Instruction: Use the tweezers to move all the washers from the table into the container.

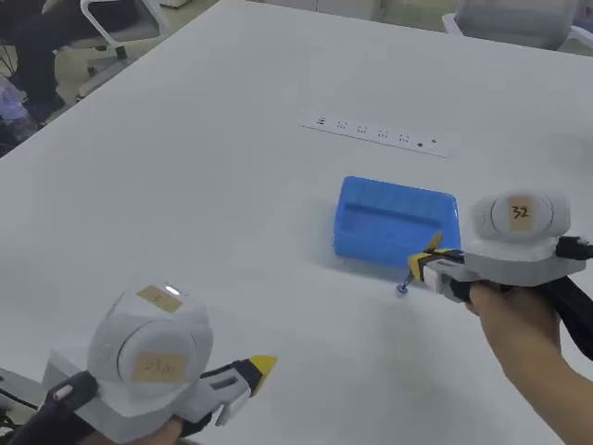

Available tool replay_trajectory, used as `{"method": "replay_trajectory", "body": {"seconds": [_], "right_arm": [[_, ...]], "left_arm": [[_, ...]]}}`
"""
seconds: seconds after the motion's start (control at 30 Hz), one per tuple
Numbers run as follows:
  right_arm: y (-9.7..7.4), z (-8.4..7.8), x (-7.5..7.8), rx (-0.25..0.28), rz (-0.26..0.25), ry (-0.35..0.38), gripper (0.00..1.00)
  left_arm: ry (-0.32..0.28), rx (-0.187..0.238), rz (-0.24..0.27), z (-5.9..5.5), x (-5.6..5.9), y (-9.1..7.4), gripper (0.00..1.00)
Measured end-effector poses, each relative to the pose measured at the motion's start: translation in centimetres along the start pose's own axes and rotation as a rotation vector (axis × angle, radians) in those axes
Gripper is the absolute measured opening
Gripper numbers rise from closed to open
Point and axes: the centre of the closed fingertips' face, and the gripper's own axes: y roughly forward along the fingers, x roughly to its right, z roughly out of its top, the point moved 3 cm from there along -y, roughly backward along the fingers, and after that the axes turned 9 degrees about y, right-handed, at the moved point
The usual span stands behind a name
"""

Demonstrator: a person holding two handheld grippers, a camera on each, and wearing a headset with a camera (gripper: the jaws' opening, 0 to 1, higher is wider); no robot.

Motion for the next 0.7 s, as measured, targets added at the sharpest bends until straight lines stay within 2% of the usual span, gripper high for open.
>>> {"method": "replay_trajectory", "body": {"seconds": [0.2,0.33,0.4,0.43,0.5,0.63,0.7], "right_arm": [[-1.5,1.5,-0.3,0.031,0.020,0.008,0.02],[-2.4,2.8,-0.3,0.065,0.011,-0.012,0.02],[-2.8,3.8,-0.1,0.091,0.006,-0.013,0.02],[-3.0,4.6,0.2,0.111,-0.003,-0.014,0.02],[-3.3,5.8,0.9,0.145,-0.022,-0.013,0.02],[-2.9,6.8,2.1,0.171,-0.063,-0.026,0.02],[-2.2,6.8,2.6,0.156,-0.068,-0.022,0.02]], "left_arm": [[0.003,-0.001,-0.004,-0.1,0.0,0.0,0.87],[0.000,0.004,-0.008,0.0,0.1,0.0,0.87],[-0.003,0.023,-0.005,0.3,0.0,-0.1,0.88],[-0.018,0.039,-0.009,0.6,0.0,-0.2,0.88],[-0.020,0.045,-0.011,0.7,0.0,-0.2,0.87],[-0.026,0.069,-0.021,1.2,0.2,-0.6,0.87],[-0.043,0.076,-0.029,1.5,0.1,-0.8,0.87]]}}
